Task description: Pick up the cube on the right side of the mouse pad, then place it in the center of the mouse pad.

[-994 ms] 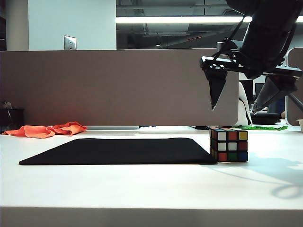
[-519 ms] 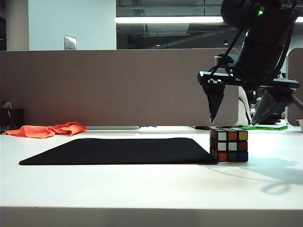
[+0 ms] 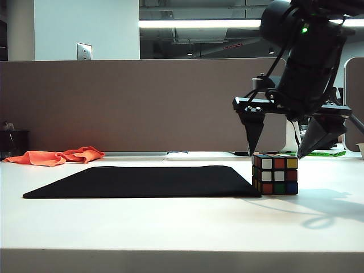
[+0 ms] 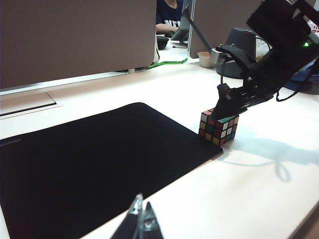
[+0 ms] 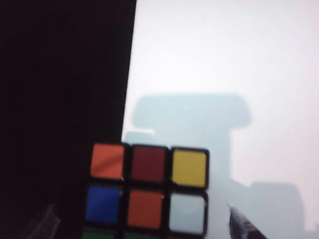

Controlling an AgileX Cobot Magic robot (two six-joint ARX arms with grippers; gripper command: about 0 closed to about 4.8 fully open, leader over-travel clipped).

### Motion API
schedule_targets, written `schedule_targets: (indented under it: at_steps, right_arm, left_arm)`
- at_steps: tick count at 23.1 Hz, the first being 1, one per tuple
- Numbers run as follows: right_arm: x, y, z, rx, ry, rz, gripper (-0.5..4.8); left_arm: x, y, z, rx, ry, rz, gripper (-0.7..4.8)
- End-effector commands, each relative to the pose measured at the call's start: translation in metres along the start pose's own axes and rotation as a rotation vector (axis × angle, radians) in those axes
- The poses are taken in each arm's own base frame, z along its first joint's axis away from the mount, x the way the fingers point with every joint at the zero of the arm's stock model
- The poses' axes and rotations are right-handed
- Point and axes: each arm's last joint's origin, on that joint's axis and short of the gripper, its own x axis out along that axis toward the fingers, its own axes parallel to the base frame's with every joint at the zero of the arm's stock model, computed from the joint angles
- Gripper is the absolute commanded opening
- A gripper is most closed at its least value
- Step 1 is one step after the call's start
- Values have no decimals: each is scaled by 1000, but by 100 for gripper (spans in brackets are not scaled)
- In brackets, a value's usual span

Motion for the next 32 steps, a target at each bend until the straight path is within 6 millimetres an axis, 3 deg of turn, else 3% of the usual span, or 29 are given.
schedule_targets:
  at_steps: [1, 22, 32]
  right_arm:
    - [3, 3, 6, -13, -15, 4, 479]
    - [16, 0, 3, -22, 15, -64, 479]
    - [31, 1, 1, -21, 20, -64, 479]
  left_arm:
    - [0, 0, 3, 9, -13, -7, -6]
    - [0, 0, 3, 9, -13, -5, -6]
    - [0, 0, 3, 8, -13, -5, -6]
